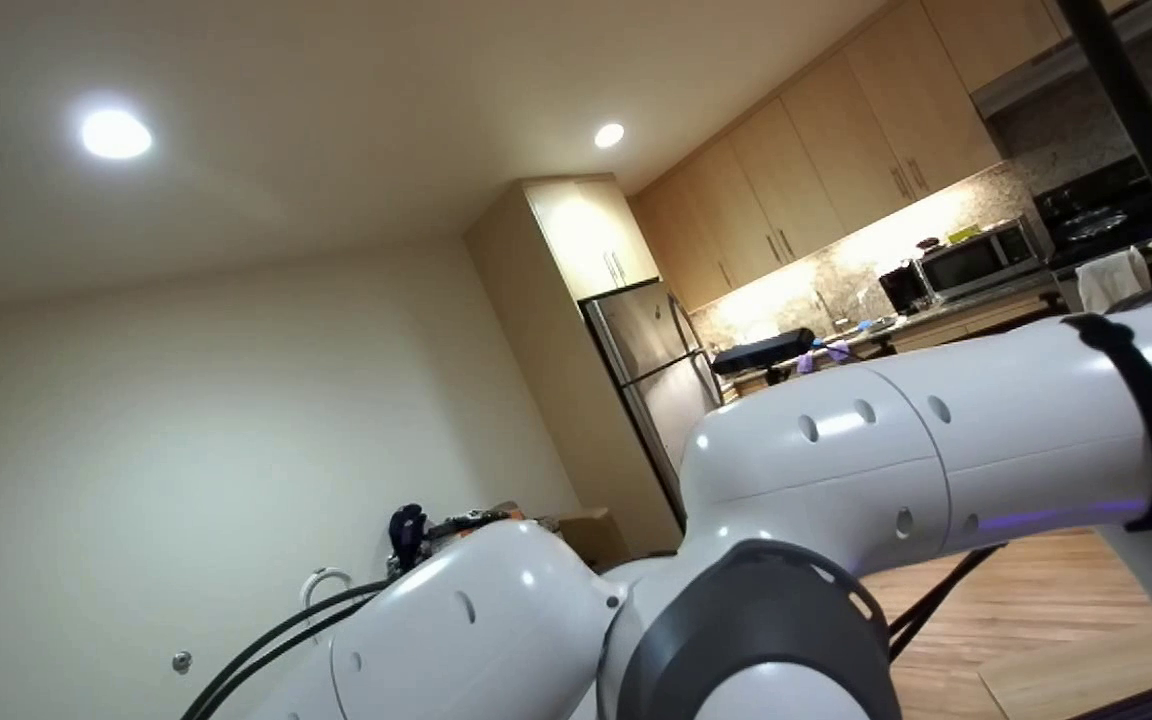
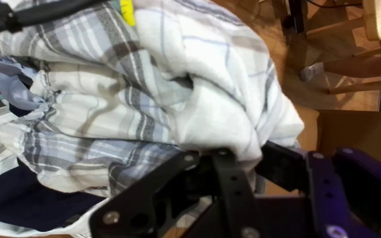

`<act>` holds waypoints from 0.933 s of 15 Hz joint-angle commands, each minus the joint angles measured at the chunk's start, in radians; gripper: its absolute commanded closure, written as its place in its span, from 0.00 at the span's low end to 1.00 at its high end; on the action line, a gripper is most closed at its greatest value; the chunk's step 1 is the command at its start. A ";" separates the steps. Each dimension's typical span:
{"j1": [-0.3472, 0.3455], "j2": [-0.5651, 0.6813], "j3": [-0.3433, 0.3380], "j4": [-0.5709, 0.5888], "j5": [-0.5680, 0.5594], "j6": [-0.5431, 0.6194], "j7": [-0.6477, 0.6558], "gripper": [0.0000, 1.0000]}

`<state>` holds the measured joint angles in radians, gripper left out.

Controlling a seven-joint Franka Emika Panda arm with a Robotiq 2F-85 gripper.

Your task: Remove the checkered item from the bag and put it on the couch

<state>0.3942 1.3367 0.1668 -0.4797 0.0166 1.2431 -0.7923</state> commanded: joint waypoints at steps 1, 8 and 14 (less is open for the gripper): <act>0.045 0.060 -0.002 0.101 -0.032 -0.045 -0.025 0.94; 0.042 0.092 -0.023 0.111 -0.028 -0.080 0.067 0.85; 0.018 0.104 -0.031 0.114 -0.028 -0.111 0.094 0.85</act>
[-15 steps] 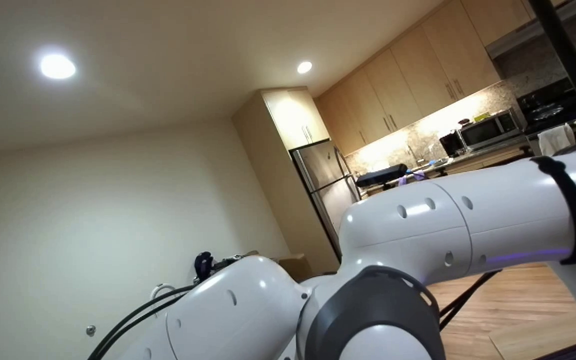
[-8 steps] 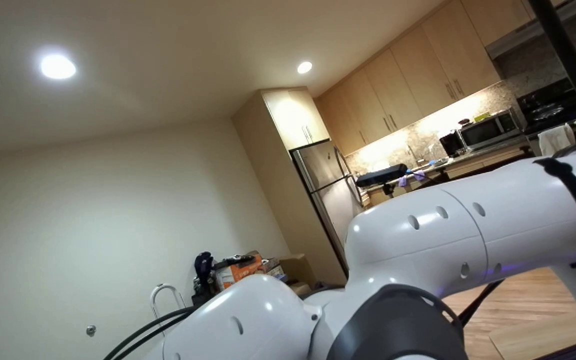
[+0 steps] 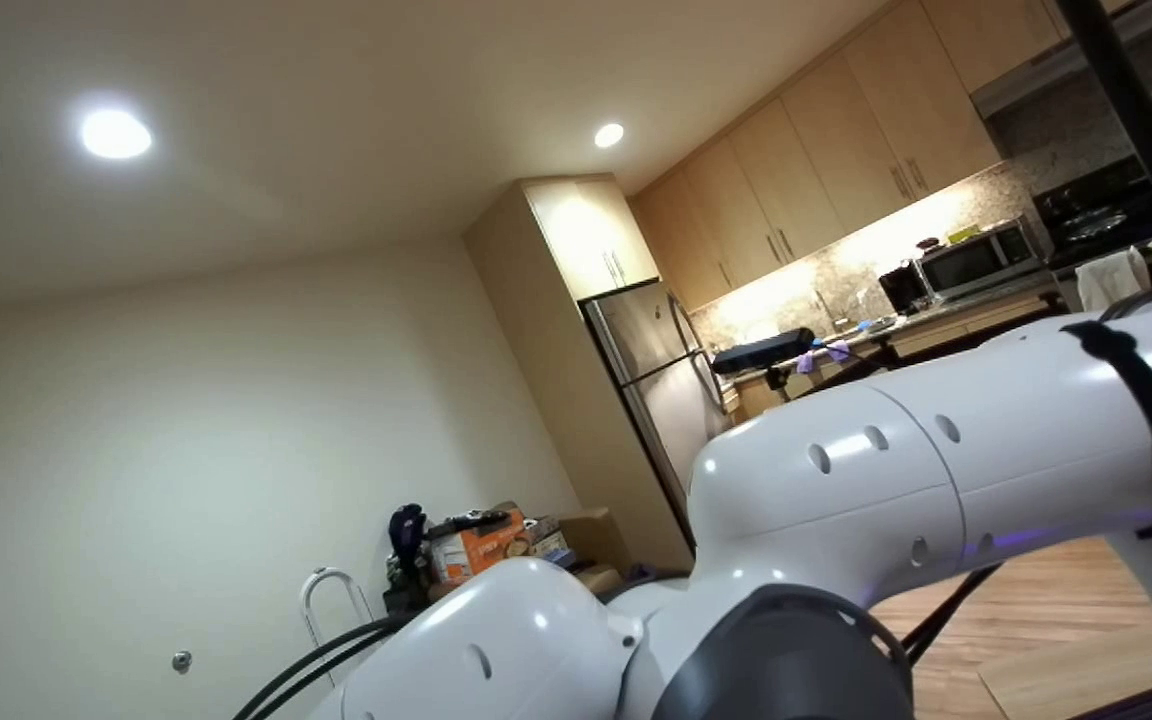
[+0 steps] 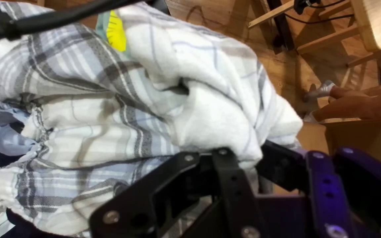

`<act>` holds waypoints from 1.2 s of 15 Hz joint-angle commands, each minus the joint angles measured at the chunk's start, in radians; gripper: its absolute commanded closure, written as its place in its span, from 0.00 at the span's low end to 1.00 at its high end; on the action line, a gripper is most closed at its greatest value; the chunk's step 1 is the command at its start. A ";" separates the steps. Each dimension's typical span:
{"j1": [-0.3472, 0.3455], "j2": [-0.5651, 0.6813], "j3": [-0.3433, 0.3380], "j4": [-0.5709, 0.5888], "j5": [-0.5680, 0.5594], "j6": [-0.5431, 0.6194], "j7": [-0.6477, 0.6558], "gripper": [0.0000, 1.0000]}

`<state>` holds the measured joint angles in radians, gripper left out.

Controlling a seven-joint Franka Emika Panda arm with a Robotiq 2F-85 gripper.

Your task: Remove the checkered item from the bag and put it on the couch

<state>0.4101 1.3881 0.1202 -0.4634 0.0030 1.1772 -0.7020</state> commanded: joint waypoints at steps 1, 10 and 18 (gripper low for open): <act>0.003 0.053 0.016 0.098 -0.015 -0.045 0.004 0.85; 0.104 -0.014 -0.092 0.052 -0.188 0.197 -0.089 0.93; 0.206 0.041 -0.093 0.065 -0.175 0.730 -0.016 0.94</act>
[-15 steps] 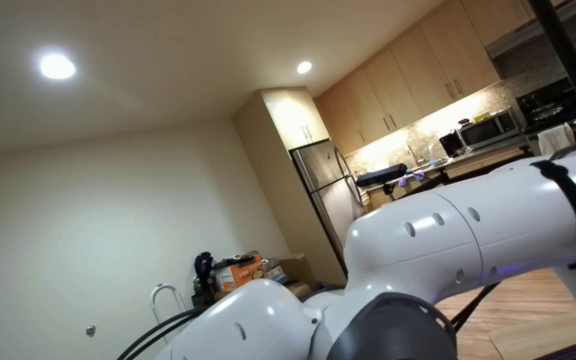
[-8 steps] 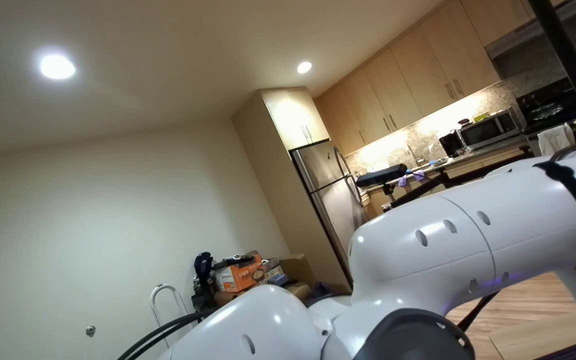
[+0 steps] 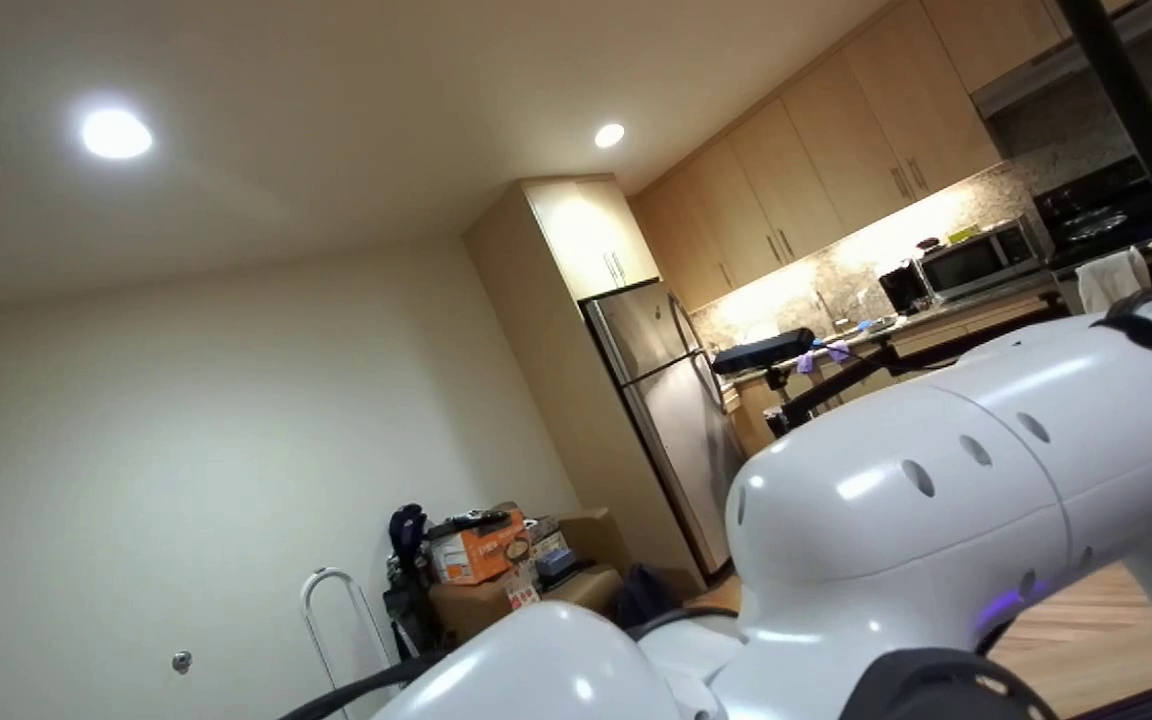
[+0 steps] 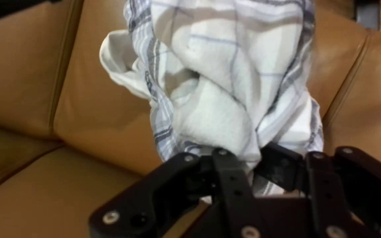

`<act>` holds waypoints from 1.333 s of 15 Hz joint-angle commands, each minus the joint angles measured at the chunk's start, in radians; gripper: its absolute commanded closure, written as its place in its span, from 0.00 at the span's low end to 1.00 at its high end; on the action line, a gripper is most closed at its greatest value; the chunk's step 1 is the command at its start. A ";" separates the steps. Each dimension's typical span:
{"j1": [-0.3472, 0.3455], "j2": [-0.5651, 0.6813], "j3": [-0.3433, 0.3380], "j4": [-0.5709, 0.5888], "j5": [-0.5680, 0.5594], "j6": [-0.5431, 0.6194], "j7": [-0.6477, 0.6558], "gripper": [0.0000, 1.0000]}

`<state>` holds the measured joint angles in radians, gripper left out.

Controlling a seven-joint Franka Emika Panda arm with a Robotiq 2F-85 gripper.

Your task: Remove the checkered item from the bag and put it on the couch

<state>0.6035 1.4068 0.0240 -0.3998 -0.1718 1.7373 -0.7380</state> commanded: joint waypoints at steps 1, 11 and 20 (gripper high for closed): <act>0.013 0.043 0.000 -0.001 -0.003 0.255 0.013 0.94; -0.044 0.090 0.156 -0.319 0.070 0.925 -0.128 0.95; -0.050 0.101 0.195 -0.402 0.018 0.621 -0.148 0.34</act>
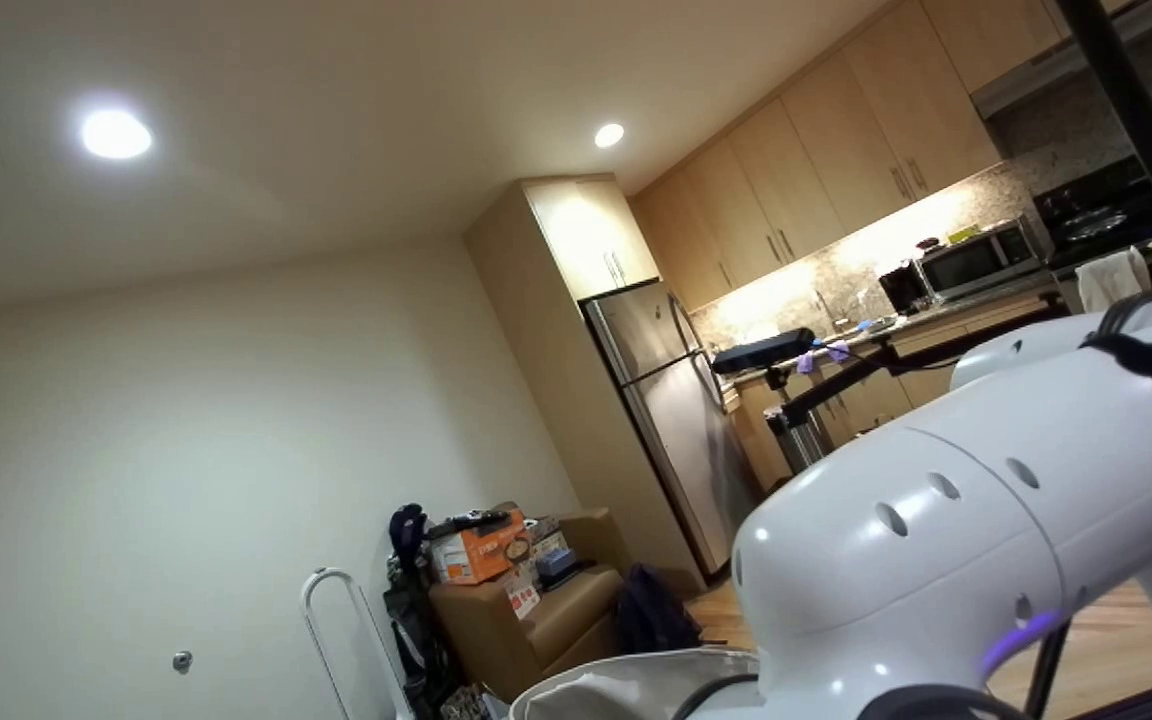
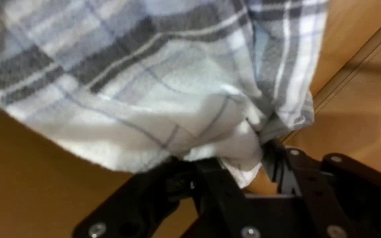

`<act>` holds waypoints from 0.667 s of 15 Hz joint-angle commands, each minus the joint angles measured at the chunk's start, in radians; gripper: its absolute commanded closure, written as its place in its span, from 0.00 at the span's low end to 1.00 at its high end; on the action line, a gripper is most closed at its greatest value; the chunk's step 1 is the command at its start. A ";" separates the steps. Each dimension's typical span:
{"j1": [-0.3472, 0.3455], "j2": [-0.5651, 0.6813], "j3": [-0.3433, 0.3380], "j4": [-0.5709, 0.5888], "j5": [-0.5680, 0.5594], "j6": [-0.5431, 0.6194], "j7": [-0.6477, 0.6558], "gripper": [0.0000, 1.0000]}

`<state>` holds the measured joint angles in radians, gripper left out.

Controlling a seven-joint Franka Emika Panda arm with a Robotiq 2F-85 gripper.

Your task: Remove the checkered item from the bag and put it on the couch

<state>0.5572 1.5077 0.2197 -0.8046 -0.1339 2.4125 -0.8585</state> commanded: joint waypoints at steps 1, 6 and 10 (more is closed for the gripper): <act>-0.001 0.000 -0.009 0.013 -0.028 -0.070 -0.028 0.29; 0.035 -0.012 -0.082 0.111 -0.115 -0.166 -0.042 0.01; 0.055 -0.022 -0.129 0.189 -0.156 -0.186 -0.066 0.00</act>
<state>0.5969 1.4856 0.1180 -0.6816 -0.2567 2.2672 -0.8853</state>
